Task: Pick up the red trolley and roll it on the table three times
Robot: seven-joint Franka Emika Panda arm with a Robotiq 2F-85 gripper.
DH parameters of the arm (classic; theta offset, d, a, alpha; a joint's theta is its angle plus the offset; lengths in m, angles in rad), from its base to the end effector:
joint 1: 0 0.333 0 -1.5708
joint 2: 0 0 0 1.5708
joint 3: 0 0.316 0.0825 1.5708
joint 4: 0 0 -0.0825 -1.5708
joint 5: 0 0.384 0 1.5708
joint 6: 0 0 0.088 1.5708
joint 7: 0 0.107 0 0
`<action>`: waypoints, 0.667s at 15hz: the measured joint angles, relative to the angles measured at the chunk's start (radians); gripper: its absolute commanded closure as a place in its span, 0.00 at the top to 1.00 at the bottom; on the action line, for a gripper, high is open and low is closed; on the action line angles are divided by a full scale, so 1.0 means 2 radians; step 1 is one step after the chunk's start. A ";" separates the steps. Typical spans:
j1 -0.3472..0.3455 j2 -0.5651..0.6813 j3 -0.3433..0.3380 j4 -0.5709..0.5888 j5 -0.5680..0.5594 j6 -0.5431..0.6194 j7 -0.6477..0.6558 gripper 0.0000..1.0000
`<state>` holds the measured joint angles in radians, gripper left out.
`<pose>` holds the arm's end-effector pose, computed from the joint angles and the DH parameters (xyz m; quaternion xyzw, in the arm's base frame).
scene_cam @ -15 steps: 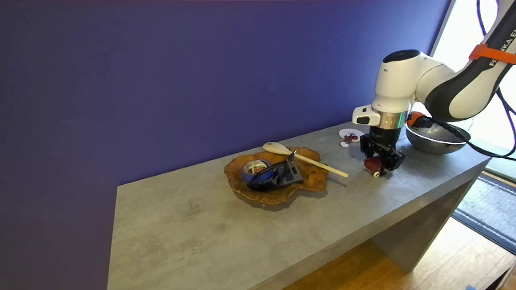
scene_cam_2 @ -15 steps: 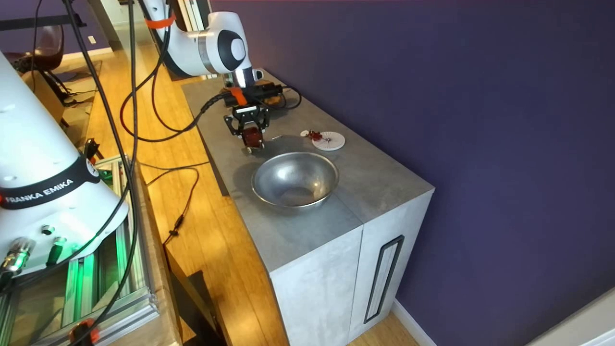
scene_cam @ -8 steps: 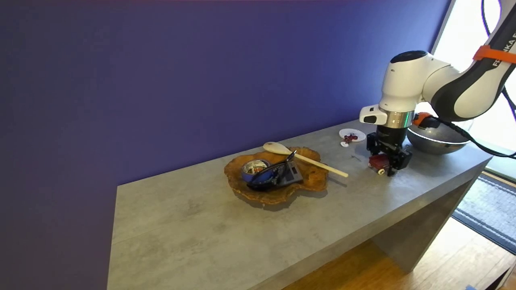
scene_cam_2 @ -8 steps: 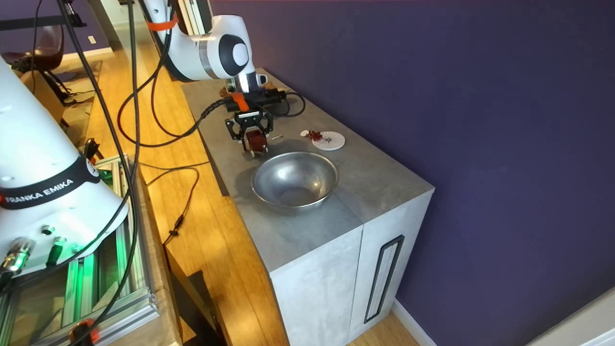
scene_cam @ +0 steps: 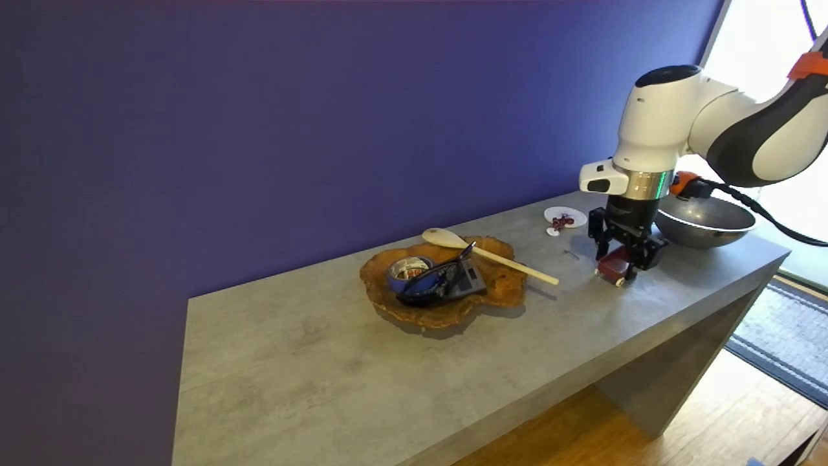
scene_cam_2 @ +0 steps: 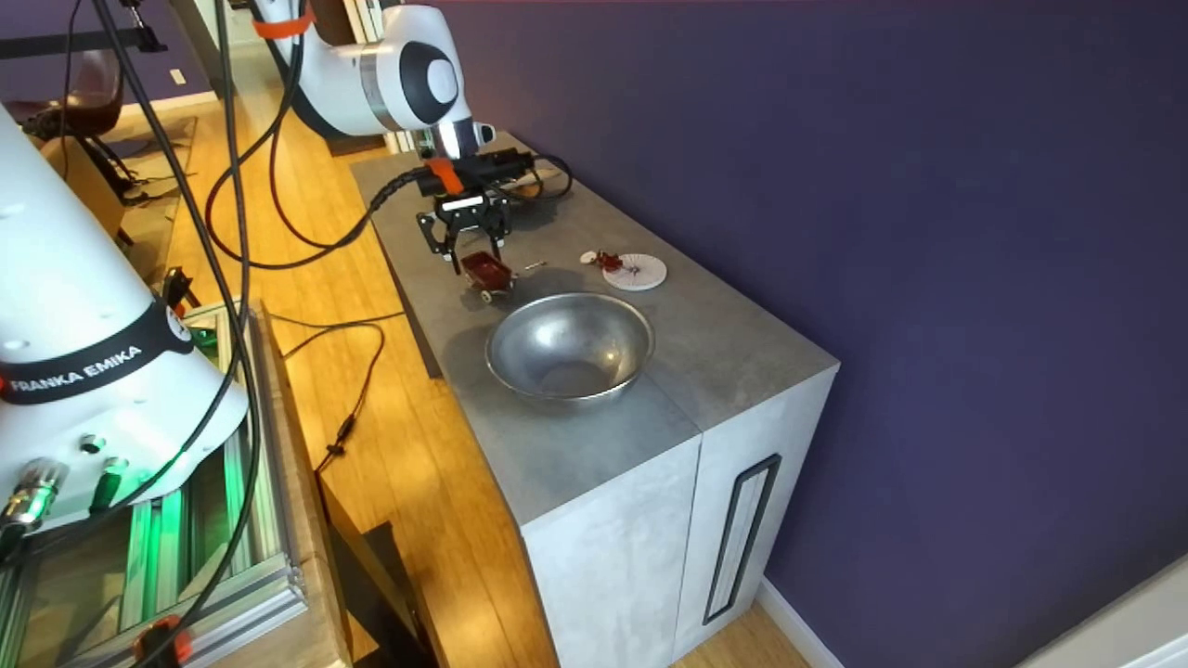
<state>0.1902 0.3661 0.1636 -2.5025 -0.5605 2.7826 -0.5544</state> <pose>0.4081 0.1832 0.1387 0.7526 0.6551 -0.0375 0.0549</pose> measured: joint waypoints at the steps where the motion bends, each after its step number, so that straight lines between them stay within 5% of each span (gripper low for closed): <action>1: 0.002 -0.007 0.003 -0.002 0.000 -0.005 0.000 0.32; 10: 0.014 -0.026 0.052 -0.002 0.007 -0.029 0.003 0.31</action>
<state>0.2183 0.3137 0.2673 -2.5065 -0.5456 2.7250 -0.5479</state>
